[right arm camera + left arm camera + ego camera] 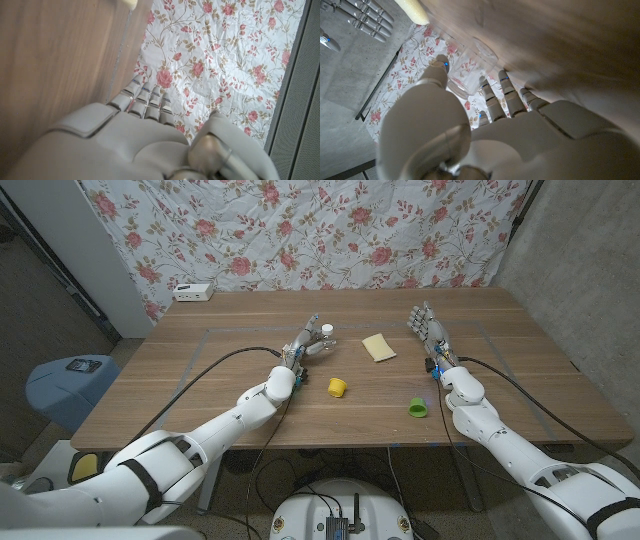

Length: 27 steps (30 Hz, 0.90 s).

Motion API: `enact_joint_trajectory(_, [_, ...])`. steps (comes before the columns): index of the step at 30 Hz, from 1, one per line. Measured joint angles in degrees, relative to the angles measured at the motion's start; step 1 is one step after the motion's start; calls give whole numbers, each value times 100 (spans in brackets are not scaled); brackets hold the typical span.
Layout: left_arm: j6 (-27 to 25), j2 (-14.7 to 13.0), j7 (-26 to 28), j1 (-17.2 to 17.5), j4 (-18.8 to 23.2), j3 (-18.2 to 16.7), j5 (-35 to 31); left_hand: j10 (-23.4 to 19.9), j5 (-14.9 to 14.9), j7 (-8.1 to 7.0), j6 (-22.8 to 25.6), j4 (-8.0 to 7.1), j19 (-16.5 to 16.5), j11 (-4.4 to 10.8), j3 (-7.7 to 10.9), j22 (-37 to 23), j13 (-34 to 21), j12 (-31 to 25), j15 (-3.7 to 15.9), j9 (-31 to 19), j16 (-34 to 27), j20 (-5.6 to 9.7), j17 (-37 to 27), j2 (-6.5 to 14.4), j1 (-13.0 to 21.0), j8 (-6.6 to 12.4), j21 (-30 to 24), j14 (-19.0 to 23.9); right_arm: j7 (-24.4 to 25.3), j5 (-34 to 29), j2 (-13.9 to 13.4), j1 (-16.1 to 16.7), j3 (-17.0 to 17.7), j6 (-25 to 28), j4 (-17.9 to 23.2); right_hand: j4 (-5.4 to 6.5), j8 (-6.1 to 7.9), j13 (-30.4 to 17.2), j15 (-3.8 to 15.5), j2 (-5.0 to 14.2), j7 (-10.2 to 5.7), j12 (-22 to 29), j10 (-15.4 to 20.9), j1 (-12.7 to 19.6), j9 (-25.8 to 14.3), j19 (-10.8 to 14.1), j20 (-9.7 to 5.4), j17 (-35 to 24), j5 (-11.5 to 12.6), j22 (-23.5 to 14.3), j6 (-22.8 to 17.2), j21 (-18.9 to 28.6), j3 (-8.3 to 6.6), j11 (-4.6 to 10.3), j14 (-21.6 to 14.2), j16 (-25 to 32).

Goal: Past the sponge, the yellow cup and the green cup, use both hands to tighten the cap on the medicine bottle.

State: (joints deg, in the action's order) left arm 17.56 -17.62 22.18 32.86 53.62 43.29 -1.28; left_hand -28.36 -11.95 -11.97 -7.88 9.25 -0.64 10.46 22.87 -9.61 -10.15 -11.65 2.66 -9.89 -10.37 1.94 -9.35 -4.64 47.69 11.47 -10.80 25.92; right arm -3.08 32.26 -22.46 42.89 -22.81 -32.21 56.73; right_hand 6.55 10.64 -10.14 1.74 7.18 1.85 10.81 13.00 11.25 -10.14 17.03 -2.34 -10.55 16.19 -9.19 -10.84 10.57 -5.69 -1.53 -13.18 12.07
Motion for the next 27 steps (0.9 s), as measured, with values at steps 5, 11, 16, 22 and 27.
enact_joint_trajectory(5, [-52,-23,53,46,76,0,-20,-68,10,-21,102,-11,-65,-21,-11,1,0,0,11,0,0,-2,4,24,84,0,0,71,9,4,6,6,5,-15,-1,0,0,0,0,-1,0,0,0,-1,0,0,0,0,0,0,0,0,0,0,0,0])
enact_joint_trajectory(11, [-93,-39,130,91,143,-8,-54,-199,30,11,195,-24,-100,-32,-23,1,0,0,11,0,0,21,5,68,173,0,0,175,11,11,20,15,9,-40,-14,0,0,0,0,-16,0,0,0,-17,0,0,0,1,0,0,0,0,0,0,0,-15])
enact_joint_trajectory(16, [-94,-31,179,97,142,-10,-78,-252,51,73,318,-26,-151,-41,-56,0,0,0,6,0,0,11,4,121,271,0,0,246,7,13,32,15,10,-62,-37,0,0,0,0,-16,0,0,0,-17,0,0,0,1,0,0,0,0,0,0,0,-21])
enact_joint_trajectory(22, [-38,18,219,66,35,-7,-96,-404,73,310,481,-25,-233,-55,-75,-1,0,0,11,0,0,11,2,170,365,0,0,359,2,16,44,15,10,-82,-56,0,0,0,0,-16,0,0,0,-16,0,0,0,1,0,0,0,0,0,0,0,-21])
enact_joint_trajectory(27, [47,81,246,2,-113,19,-112,-518,96,846,673,-56,-356,-86,-149,0,0,0,26,0,0,11,3,194,450,0,0,496,1,17,50,15,10,-101,-72,0,0,-1,0,-16,0,0,0,-16,0,0,0,1,0,0,0,0,0,0,0,-43])
